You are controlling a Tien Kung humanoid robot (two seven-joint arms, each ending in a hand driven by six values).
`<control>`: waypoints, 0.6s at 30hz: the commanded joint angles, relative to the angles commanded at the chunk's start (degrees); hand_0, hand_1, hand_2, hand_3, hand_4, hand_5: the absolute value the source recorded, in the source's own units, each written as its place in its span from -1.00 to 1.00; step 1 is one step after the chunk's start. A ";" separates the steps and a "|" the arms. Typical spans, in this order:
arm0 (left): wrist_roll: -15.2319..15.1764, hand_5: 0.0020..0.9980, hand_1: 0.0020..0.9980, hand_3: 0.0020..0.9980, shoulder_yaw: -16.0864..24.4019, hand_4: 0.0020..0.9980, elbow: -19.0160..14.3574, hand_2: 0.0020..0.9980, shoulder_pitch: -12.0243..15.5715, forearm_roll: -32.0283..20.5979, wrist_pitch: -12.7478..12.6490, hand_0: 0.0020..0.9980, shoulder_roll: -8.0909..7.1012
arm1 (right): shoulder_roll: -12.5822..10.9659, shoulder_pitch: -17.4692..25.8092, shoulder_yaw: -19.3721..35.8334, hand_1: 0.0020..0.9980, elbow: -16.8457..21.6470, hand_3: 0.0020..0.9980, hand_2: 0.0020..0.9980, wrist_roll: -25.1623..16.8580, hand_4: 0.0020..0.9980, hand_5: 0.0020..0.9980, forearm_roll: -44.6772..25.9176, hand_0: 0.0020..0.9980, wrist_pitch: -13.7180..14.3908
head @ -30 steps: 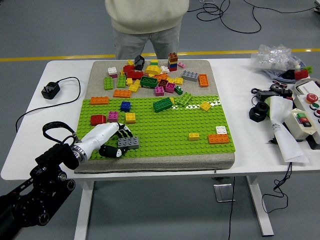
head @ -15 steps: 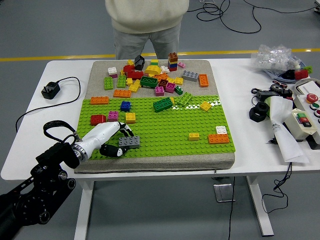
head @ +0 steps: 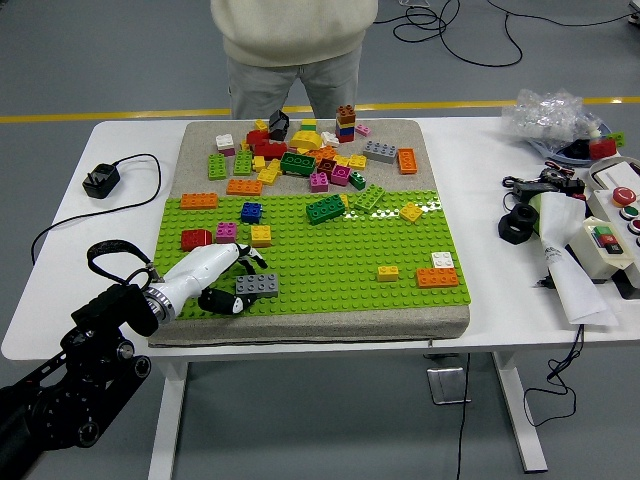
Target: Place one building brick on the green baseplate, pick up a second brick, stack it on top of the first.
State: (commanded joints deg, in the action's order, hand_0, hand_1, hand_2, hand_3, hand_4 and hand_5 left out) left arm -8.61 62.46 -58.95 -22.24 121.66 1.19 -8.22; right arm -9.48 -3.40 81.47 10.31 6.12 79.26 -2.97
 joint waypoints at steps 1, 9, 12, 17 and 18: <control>0.00 -0.98 0.48 0.42 0.01 0.54 0.03 0.26 -0.04 -0.03 -0.02 0.75 0.00 | 0.01 -0.01 0.01 0.39 0.00 0.40 0.48 0.01 0.90 0.37 -0.01 0.52 0.01; -0.11 -0.96 0.48 0.47 0.03 0.59 0.37 0.30 -0.41 -0.32 -0.10 0.76 -0.02 | 0.03 -0.02 -0.05 0.39 0.00 0.40 0.48 0.04 0.90 0.37 -0.16 0.52 0.03; -0.19 -0.96 0.48 0.47 -0.01 0.59 0.57 0.30 -0.50 -0.69 -0.34 0.76 0.05 | 0.06 -0.02 -0.08 0.39 0.00 0.40 0.48 0.05 0.90 0.37 -0.23 0.52 0.05; -0.27 -0.94 0.48 0.56 -0.07 0.65 0.74 0.34 -0.55 -1.04 -0.48 0.78 0.09 | 0.09 -0.03 -0.08 0.39 0.00 0.40 0.48 0.05 0.90 0.37 -0.24 0.52 0.04; -0.28 -0.94 0.48 0.56 -0.08 0.65 0.73 0.34 -0.54 -1.17 -0.46 0.78 0.10 | 0.09 -0.02 -0.05 0.39 0.00 0.40 0.48 0.06 0.90 0.37 -0.21 0.52 0.03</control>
State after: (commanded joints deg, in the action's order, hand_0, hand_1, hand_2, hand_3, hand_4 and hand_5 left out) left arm -8.89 62.38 -58.22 -22.79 120.48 0.74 -8.11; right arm -9.39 -3.42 81.43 10.31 6.18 79.05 -2.94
